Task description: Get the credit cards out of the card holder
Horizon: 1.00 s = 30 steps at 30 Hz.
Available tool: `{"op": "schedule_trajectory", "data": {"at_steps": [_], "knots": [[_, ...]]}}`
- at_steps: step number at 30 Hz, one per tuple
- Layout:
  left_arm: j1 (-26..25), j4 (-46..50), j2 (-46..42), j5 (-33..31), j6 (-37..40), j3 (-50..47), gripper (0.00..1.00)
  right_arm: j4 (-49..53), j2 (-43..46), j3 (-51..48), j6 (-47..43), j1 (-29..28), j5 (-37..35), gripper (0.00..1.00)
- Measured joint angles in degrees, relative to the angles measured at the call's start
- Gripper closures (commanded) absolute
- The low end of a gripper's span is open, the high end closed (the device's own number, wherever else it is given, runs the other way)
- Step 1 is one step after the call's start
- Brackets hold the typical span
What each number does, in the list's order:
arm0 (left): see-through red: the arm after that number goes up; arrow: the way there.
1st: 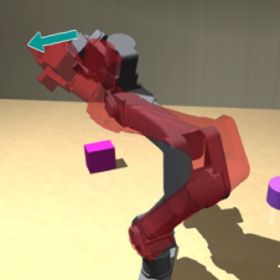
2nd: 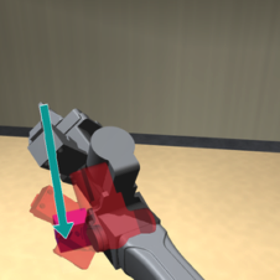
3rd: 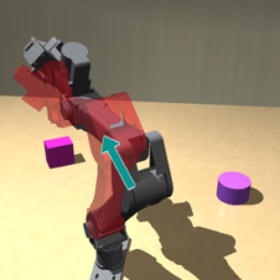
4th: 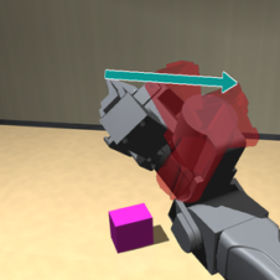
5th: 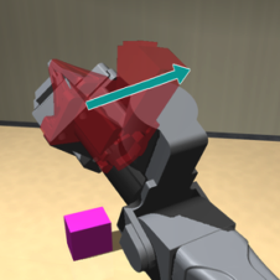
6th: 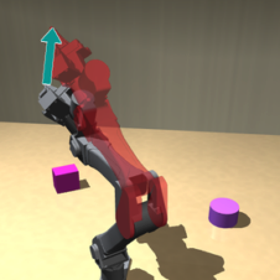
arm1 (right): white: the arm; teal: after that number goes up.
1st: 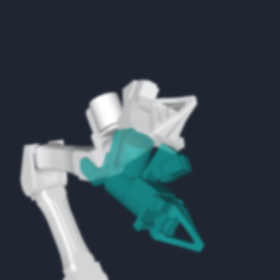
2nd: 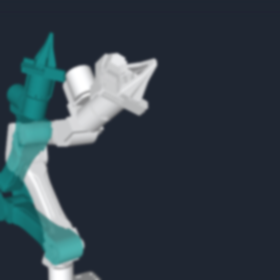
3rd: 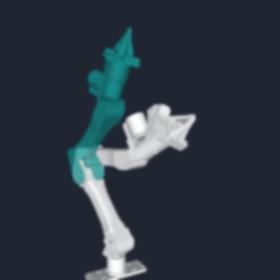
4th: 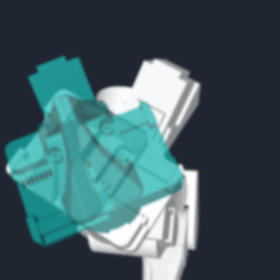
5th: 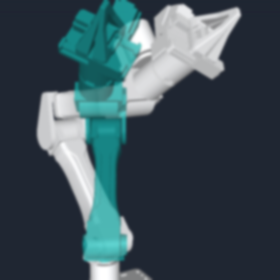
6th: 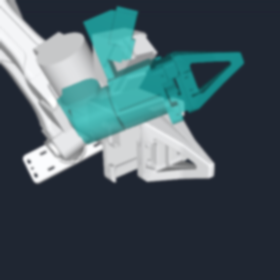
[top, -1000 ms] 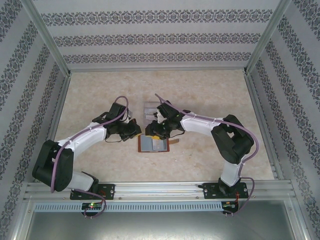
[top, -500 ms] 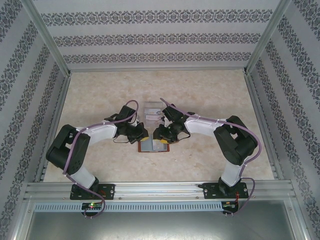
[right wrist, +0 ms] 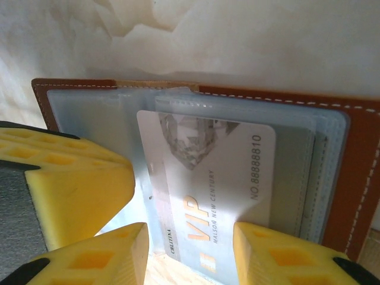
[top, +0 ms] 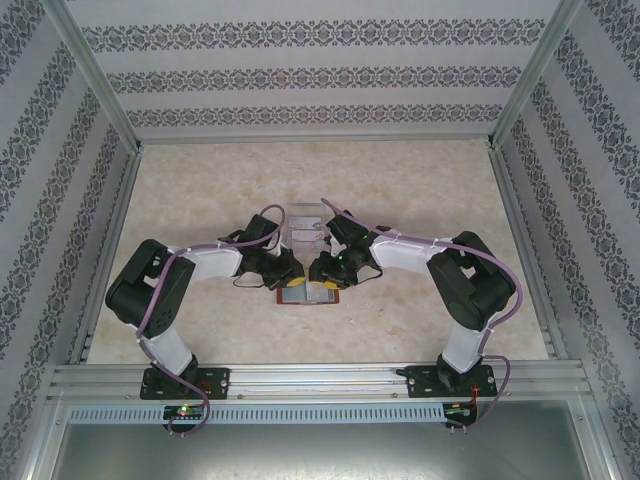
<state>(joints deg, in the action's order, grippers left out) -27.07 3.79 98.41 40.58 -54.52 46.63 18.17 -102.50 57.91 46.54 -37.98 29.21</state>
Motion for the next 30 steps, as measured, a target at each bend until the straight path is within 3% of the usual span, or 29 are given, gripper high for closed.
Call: {"op": "schedule_trajectory", "data": {"at_steps": [7,30], "knots": [[-0.48,-1.57,1.77,1.29,-0.44,0.02,0.83,-0.37,0.00,-0.28,0.00,0.00,0.00,0.57],[-0.79,0.48,3.23,1.25,0.28,2.01,0.82,0.02,0.07,-0.31,0.02,0.22,-0.11,0.57]]}}
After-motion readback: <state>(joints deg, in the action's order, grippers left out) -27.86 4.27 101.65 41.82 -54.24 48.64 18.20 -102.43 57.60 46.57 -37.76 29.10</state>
